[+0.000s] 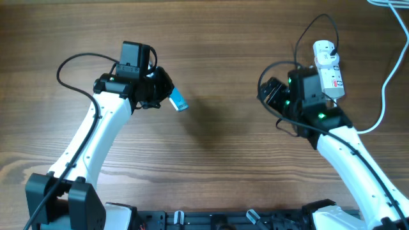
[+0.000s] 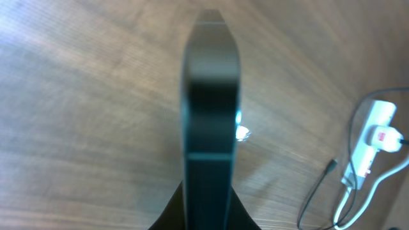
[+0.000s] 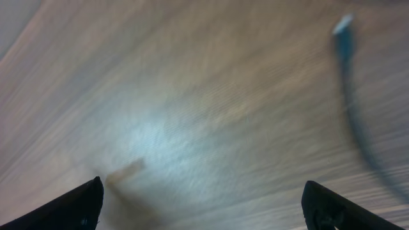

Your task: Plug charger to phone and switch on socket

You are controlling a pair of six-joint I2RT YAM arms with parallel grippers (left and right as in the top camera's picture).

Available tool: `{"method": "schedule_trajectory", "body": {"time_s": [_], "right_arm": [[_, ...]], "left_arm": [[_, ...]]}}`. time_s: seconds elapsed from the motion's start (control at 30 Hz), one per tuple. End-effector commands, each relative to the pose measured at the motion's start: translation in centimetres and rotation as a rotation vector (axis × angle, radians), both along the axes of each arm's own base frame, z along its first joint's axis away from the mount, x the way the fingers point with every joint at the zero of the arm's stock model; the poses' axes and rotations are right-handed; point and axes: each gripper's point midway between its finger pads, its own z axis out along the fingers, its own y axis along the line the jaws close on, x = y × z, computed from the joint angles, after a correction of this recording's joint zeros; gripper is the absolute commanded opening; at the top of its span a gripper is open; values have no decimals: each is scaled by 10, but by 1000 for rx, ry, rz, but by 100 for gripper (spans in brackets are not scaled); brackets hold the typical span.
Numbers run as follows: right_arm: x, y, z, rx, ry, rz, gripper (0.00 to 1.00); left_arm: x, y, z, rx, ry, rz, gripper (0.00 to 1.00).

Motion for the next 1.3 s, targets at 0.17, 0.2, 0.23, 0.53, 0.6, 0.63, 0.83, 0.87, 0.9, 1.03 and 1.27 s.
{"method": "schedule_trajectory", "body": {"time_s": [0.17, 0.2, 0.23, 0.53, 0.6, 0.63, 0.83, 0.87, 0.9, 1.03, 1.27], "right_arm": [[32, -60, -59, -85, 145, -104, 98], [35, -71, -75, -92, 174, -139, 94], [37, -77, -81, -92, 184, -153, 93], [38, -91, -136, -176, 275, 9, 59], [35, -99, -141, -225, 293, 11, 54], [35, -101, -146, -243, 302, 14, 50], [14, -97, -187, -255, 427, 124, 5], [10, -96, -188, -260, 441, 147, 5], [7, -92, -188, -242, 450, 166, 5], [23, -37, -153, 3, 304, 374, 5], [-10, -10, -151, 8, 374, 500, 5]], "left_arm": [[12, -78, 20, -384, -117, -377, 4], [13, -83, 11, -416, -94, -393, 4], [13, -87, 7, -444, -79, -408, 4], [19, -90, -7, -456, -73, -417, 4], [19, -90, -7, -457, -75, -417, 4], [19, -90, -7, -457, -75, -417, 4], [19, -90, -7, -458, -72, -416, 4], [19, -90, -7, -459, -70, -414, 4], [19, -90, -7, -459, -70, -414, 4], [19, -90, -7, -461, -68, -412, 4], [18, -91, -6, -469, -63, -410, 4]]}}
